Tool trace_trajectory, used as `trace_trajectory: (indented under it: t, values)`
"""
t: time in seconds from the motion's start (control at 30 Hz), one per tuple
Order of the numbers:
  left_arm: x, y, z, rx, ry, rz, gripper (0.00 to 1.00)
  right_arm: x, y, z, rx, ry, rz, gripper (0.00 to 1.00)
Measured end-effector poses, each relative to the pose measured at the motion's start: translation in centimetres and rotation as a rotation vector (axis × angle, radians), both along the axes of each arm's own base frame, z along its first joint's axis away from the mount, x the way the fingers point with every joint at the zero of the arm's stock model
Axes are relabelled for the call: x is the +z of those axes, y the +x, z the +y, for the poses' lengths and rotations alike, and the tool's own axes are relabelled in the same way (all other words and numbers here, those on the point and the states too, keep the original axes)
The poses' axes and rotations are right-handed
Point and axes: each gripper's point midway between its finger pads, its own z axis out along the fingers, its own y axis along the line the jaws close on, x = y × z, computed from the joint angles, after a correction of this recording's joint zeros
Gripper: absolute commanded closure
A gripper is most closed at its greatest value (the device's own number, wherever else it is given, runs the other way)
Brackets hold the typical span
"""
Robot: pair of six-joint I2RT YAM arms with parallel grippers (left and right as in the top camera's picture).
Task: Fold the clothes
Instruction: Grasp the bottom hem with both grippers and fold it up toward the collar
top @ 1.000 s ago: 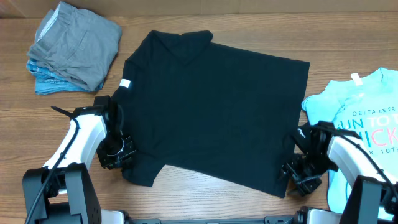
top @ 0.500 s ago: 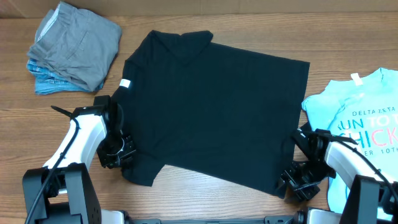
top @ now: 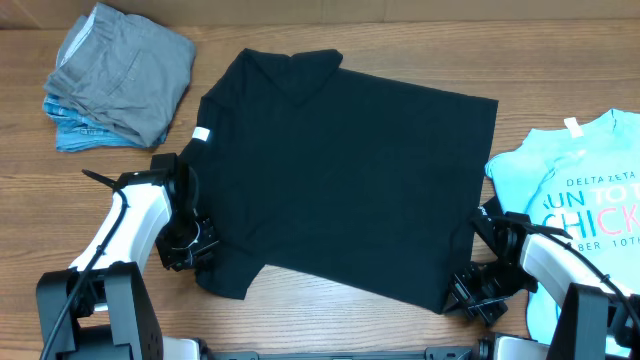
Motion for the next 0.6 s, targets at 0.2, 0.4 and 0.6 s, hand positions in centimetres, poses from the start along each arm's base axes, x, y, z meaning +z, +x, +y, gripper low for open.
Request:
trace_trajectory:
  t: [0.2, 0.4, 0.6]
  values:
    - [0.9, -0.3, -0.3, -0.022, -0.027, 0.026, 0.96, 1.5, 1.5, -0.3, 0.034, -0.004, -0.083, 0.96]
    - [3.3, 0.8, -0.4, -0.046, -0.04, 0.012, 0.96, 5.9, 3.7, -0.6, 0.055, -0.02, -0.223, 0.96]
    - [6.2, 2.3, -0.3, -0.066, -0.034, -0.085, 0.96, 9.7, 5.0, -0.8, 0.063, -0.039, -0.325, 0.96]
